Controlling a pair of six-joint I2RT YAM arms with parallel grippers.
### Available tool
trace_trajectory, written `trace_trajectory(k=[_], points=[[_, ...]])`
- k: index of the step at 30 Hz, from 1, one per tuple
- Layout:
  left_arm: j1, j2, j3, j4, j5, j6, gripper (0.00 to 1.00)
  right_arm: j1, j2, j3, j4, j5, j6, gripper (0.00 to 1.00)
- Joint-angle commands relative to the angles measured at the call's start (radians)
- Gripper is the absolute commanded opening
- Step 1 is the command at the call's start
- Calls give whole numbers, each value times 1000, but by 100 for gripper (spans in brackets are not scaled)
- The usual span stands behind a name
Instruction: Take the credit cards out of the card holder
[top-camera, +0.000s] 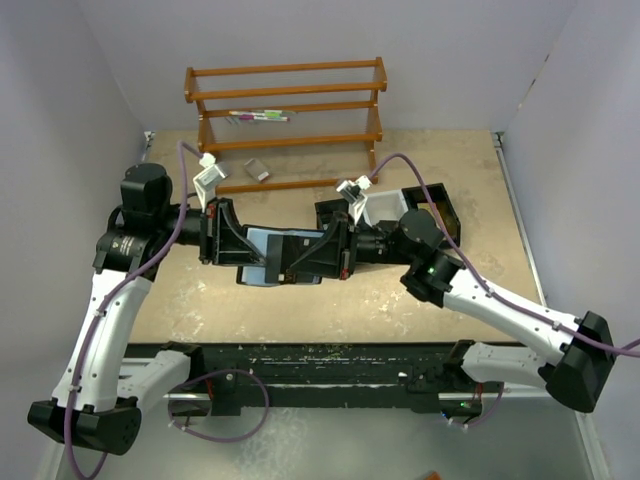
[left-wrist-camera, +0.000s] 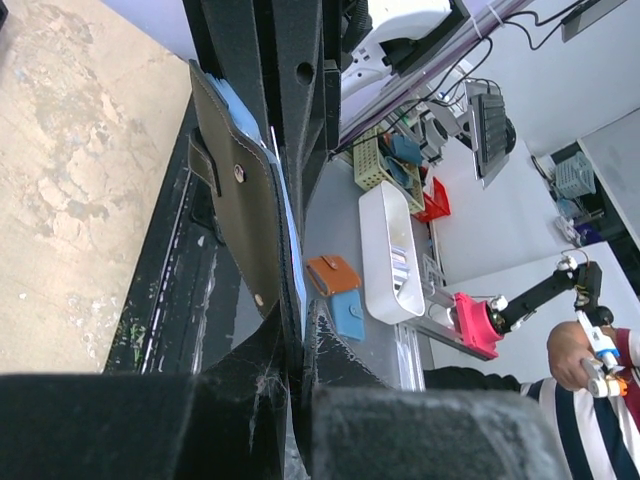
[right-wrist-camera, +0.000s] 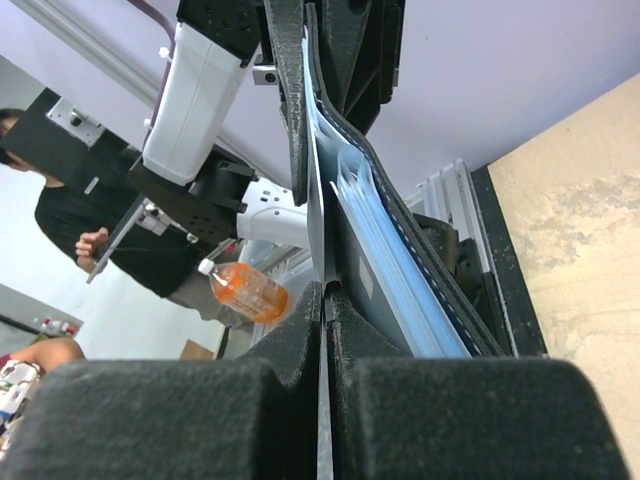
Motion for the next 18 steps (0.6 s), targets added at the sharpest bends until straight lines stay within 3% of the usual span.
trace_trajectory(k=[1, 4, 9, 14, 18], points=[[7, -22, 33, 39, 39, -10, 1, -28, -29, -8, -32, -16, -37, 0], [7, -21, 48, -4, -11, 38, 0, -73, -58, -12, -106, -33, -71, 0], [7, 50, 177, -324, -296, 401, 0, -222, -118, 0, -305, -99, -140, 0], [7, 56, 193, -357, -599, 513, 0, -393, -123, 47, -584, -127, -279, 0], [7, 59, 194, -375, -673, 554, 0, -549, -28, 109, -831, -58, -455, 0]])
